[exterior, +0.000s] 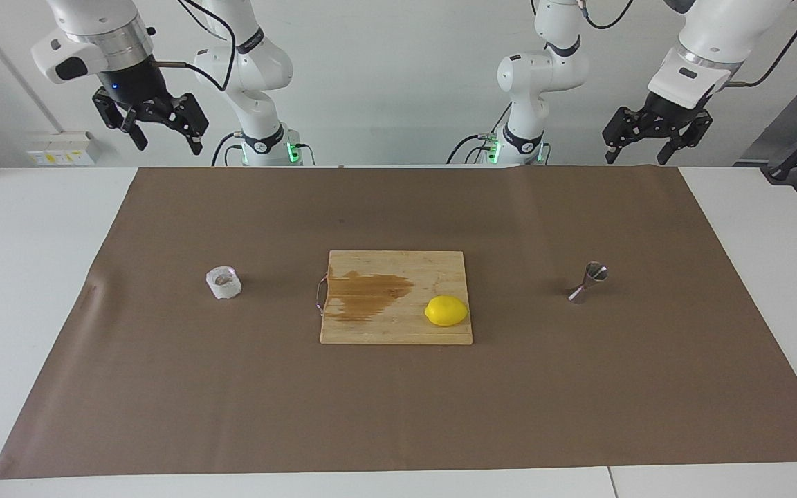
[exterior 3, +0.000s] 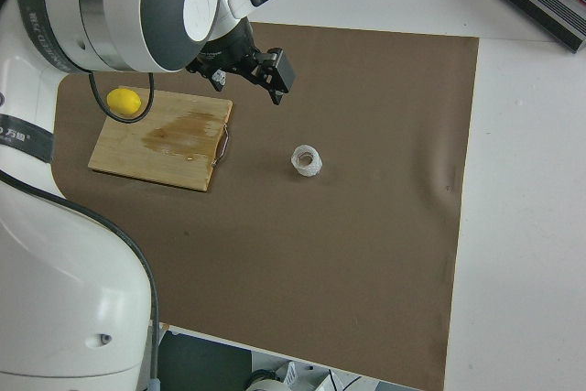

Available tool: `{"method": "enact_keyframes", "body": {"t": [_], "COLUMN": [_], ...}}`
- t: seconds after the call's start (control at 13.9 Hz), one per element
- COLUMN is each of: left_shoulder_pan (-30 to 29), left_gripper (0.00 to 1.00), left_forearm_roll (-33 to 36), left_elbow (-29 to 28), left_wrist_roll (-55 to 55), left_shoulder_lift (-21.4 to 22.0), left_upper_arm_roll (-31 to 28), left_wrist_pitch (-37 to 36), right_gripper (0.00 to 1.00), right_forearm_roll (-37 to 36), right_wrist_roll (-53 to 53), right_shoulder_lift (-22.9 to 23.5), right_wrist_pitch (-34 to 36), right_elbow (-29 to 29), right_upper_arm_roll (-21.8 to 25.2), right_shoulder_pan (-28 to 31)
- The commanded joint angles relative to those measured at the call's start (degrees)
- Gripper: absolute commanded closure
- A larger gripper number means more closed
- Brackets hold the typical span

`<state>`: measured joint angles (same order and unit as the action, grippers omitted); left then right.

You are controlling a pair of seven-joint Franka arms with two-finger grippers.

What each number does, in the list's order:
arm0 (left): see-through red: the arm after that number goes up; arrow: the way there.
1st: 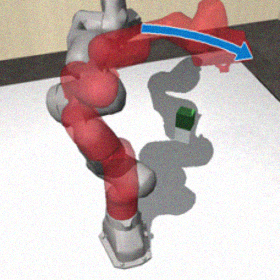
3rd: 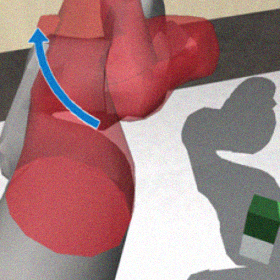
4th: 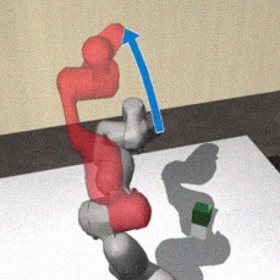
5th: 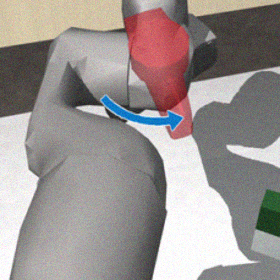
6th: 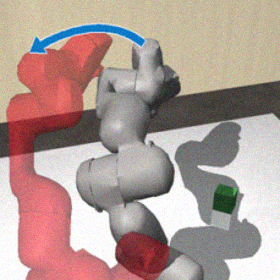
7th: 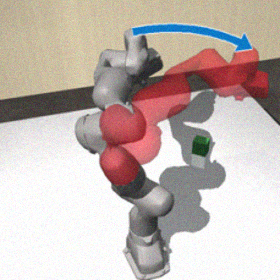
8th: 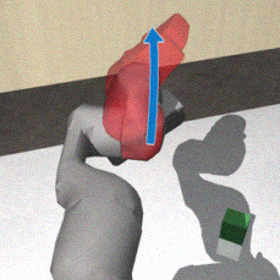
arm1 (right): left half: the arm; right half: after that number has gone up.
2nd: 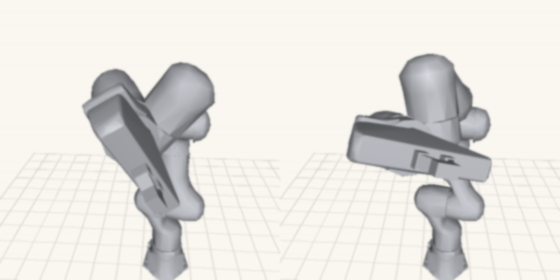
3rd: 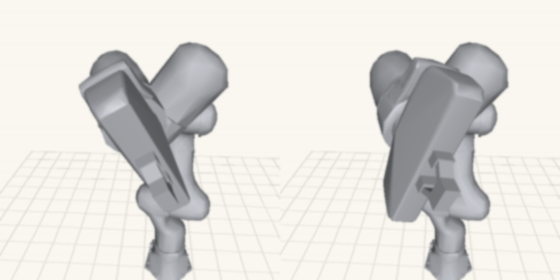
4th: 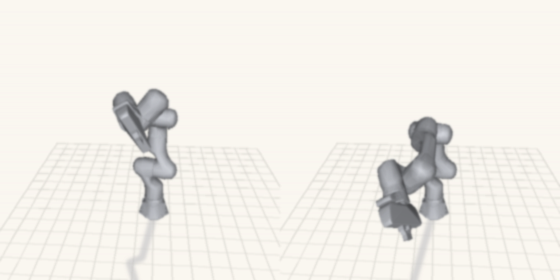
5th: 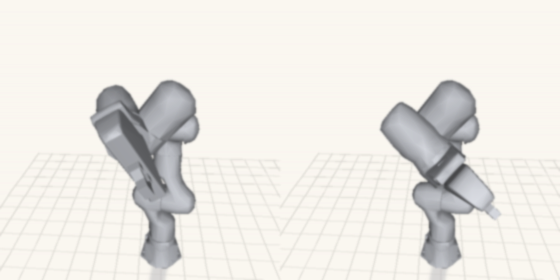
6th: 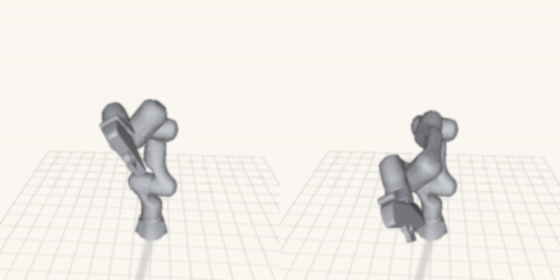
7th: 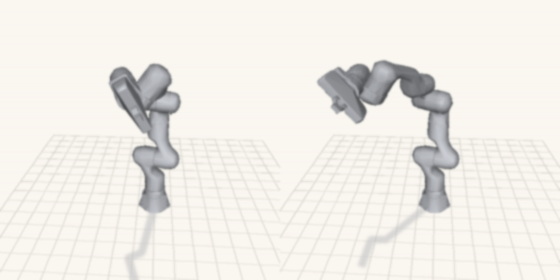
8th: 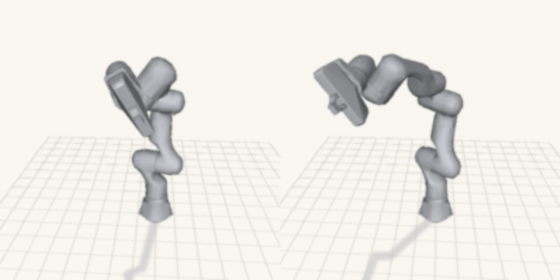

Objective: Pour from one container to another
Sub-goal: 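Open the left gripper and move it toward the small metal cup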

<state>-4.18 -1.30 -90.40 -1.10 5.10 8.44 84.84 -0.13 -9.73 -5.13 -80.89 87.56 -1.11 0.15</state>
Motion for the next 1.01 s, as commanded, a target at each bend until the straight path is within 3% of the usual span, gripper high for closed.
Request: {"method": "enact_keyframes", "body": {"t": [0.0, 0.58, 0.94], "left_shoulder_pan": [0.1, -0.5, -0.4], "left_gripper": [0.00, 0.00, 0.00], "left_forearm_roll": [0.9, 0.9, 0.9], "left_elbow": [-1.4, -1.8, -1.9], "left_wrist_roll": [-0.1, 0.4, 0.4], "left_shoulder_lift": [1.2, 1.4, 1.4], "left_upper_arm_roll": [0.1, -0.3, -0.3], "left_wrist_pitch": [1.0, 0.2, 0.2], "right_gripper": [0.00, 0.00, 0.00], "right_forearm_roll": [1.8, 1.9, 2.6], "right_wrist_roll": [1.7, 2.4, 2.4], "right_shoulder_lift": [-1.6, -1.3, 0.5], "right_wrist_pitch": [-0.2, -3.0, -3.7], "right_elbow": [1.8, 2.1, 1.3], "right_upper_arm_roll": [-0.1, -0.7, 2.0], "right_shoulder_pan": [2.7, 4.0, 1.5]}}
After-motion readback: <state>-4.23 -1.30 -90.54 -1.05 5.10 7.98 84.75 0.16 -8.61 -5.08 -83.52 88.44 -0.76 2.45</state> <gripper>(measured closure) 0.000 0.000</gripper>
